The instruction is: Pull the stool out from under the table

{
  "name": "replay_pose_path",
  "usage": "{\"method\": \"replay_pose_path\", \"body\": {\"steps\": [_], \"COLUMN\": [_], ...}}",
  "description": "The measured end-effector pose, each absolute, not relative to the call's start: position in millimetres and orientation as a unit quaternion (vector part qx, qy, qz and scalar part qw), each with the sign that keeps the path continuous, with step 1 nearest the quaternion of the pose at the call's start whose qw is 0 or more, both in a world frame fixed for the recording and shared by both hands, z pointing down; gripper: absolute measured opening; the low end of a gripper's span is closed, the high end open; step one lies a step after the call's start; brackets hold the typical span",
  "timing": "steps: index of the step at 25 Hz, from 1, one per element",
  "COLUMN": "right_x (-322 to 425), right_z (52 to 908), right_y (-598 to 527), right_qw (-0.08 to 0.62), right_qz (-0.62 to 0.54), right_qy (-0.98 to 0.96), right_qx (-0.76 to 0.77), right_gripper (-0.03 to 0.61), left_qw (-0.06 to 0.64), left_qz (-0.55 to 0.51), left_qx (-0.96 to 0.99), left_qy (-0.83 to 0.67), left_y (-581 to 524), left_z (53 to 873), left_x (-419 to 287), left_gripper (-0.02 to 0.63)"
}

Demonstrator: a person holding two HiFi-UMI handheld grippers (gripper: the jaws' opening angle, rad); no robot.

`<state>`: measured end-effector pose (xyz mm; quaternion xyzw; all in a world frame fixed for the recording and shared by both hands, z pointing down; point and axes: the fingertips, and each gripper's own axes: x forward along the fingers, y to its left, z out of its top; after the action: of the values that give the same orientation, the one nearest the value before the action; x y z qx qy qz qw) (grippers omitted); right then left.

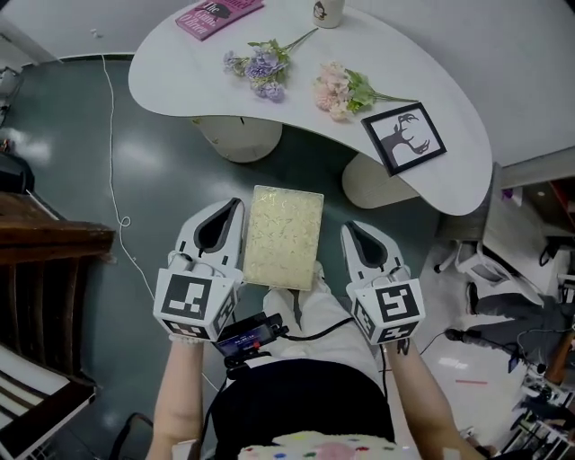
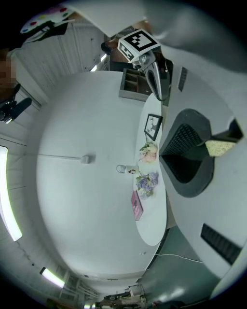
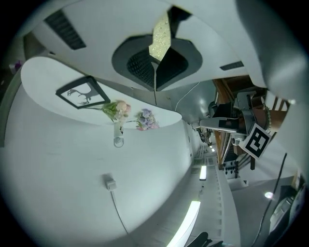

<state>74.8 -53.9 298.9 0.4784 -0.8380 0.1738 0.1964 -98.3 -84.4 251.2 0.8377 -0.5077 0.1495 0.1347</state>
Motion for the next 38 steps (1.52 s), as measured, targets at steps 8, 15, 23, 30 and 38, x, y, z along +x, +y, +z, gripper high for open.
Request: {"method": "replay_pose_path", "body": {"steps": [8, 15, 23, 30, 38], "right_x": [71, 64, 67, 70, 68], "right_z": [235, 200, 186, 189, 194], "right_y": [-60, -59, -59, -57, -54], "right_qw": [0.162, 0.14, 0.135, 0.137, 0.15], "right_qz": [0.13, 0.105, 0.095, 0.099, 0.099], "right_qy": [-0.863, -0.881, -0.884, -0.881, -0.883], "right_qx": [0.461, 0.44, 0.438, 0.441, 0.433], "right_gripper": [0.04, 0.04, 0.04, 0.04, 0.04], "left_qw": [0.096, 0.088, 0.077, 0.087, 0.093], "left_qz": [0.126, 0.117, 0.118, 0.118, 0.119], "left_qx": [0.835, 0.835, 0.837, 0.833, 0.837], "left_qy": [-0.526, -0.53, -0.529, -0.533, -0.526], "left_y": [-75, -61, -53, -53, -53], "left_z": [190, 162, 157, 160, 165], "left_x": [-97, -89, -91, -84, -81], "left_gripper": [0.015, 0.015, 0.015, 0.015, 0.015]}}
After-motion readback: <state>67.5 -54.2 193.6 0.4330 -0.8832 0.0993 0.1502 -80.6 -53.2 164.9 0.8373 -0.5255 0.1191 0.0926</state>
